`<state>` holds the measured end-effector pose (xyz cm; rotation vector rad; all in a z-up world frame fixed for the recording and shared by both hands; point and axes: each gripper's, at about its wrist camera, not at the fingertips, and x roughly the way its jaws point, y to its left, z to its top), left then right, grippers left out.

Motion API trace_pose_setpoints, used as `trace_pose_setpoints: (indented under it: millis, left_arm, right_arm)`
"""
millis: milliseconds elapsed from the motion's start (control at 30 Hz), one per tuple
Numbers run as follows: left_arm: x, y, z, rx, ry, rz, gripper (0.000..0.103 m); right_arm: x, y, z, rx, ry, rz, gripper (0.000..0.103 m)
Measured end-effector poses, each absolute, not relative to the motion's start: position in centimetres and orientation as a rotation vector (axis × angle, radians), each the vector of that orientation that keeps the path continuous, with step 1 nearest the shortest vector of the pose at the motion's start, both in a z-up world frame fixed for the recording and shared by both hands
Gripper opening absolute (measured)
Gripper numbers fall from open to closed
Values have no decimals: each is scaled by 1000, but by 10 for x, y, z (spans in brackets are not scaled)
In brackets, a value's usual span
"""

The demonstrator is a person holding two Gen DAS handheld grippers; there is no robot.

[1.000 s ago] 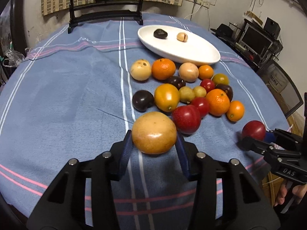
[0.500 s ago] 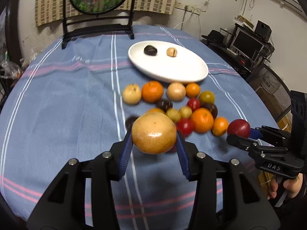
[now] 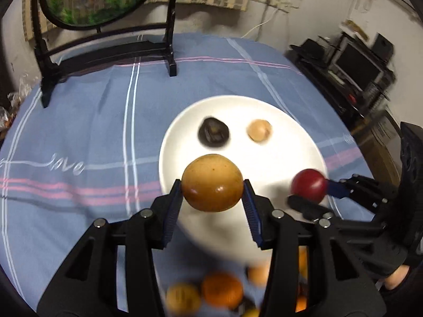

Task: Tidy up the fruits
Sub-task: 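Carry both fruits onto the white plate and open both grippers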

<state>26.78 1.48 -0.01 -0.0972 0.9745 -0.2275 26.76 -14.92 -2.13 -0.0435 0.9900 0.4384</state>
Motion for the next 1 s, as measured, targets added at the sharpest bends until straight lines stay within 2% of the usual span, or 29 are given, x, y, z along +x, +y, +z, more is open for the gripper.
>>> trace_pose_setpoints:
  millis: [100,300,333,367,400,467,600,733,800,933,1000]
  left_arm:
    - [302,13,-21,-125,1033,-210,46]
    - [324,9,-39,-124,1059,-220,47]
    - [328,10,-39,-132,1057,-212,50]
    - [329,11,-37,-146,1046,-212,63]
    - [328,13,-33,-161,1027,-214,69]
    - [320,17,-22,-170,984,-218,73]
    - [284,25,9,-162,914,-236,75]
    - [224,33,27,-111,842,-211,85]
    - [191,39,26,-92,820,-172,86]
    - [123,49,13,-87,772,-106,86]
    - [91,47,1,-84,772,-108,86]
  right_arm:
    - [301,-145,-43,-18,1056,442,41]
    - [322,-137,-56,-51,1066,450,42]
    - [326,-135,-57,-60,1067,447,43]
    - [327,-134,-57,-71,1063,447,52]
    - [325,-133,-54,-82,1054,439,67]
    - [317,-135,-43,-110,1006,409,69]
    - [296,-147,-15,-92,960,418,71]
    - [252,-163,7,-70,929,423,80]
    - [219,-169,12,-64,916,431,87]
    - [153,-177,15,-69,847,358,90]
    - [120,-180,13,-60,814,352,96]
